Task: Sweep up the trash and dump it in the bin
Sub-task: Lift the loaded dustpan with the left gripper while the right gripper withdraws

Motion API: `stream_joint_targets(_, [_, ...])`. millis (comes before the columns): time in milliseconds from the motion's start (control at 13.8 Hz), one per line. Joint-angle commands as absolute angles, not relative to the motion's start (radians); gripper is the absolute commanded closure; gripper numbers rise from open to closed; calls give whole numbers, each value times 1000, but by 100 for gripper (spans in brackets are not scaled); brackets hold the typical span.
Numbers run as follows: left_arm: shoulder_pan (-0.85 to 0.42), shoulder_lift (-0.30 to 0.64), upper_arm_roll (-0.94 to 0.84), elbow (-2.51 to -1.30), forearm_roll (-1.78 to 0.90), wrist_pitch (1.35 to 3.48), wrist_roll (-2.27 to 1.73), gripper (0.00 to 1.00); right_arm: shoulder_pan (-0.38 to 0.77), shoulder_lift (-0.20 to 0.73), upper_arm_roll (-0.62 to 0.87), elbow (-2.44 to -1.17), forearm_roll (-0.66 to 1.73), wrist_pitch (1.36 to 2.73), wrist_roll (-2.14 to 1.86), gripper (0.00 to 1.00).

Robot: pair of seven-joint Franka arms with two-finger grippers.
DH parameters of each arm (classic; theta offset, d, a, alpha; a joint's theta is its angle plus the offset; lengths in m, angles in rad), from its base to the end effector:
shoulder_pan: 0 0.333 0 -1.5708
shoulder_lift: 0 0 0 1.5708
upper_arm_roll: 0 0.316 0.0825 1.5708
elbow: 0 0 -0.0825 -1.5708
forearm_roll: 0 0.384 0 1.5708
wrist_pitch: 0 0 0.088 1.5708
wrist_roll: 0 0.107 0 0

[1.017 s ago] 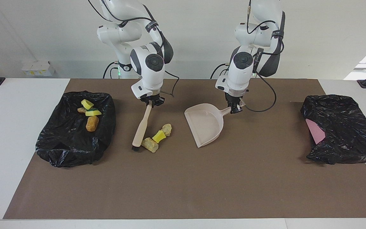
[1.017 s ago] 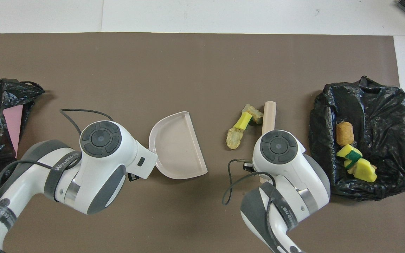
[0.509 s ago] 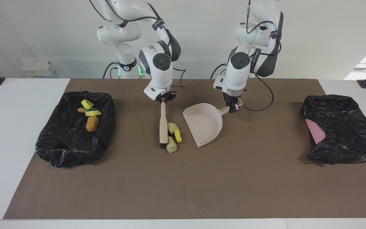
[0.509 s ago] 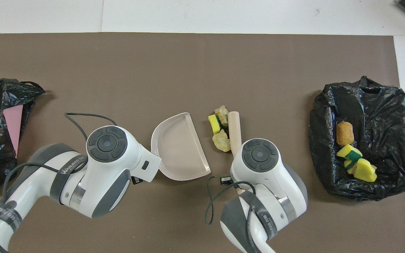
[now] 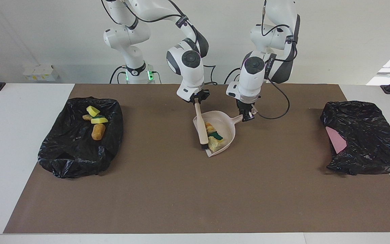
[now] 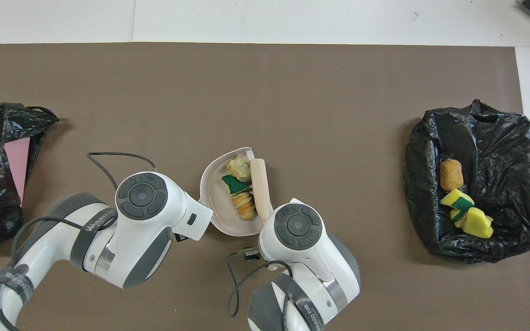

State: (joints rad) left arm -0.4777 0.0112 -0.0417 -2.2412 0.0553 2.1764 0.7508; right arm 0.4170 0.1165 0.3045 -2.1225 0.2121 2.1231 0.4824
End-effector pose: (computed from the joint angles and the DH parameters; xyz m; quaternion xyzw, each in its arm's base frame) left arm 0.4489 -0.2542 0.3569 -0.7943 0.6060 0.0402 0.0174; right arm 0.4054 0.3670 0.3517 -0.9913 -0.0582 0.1051 0.0543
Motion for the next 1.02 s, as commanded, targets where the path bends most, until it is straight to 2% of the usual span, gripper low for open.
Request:
stream_joint_targets(0, [-479,-2,-32,-2278,72,2256,802,100,445,141,305,-2068,233,2120,555,100])
stream_joint_targets(654, [-330,60,-35,-2168,43,2258,977,100,453,112,302,-2057,172,2111,732,100])
stream_joint_targets(945, [-247,63,-34,-2077,-15,2143,1112,100,451,110,302,-2057,126,2115,739,100])
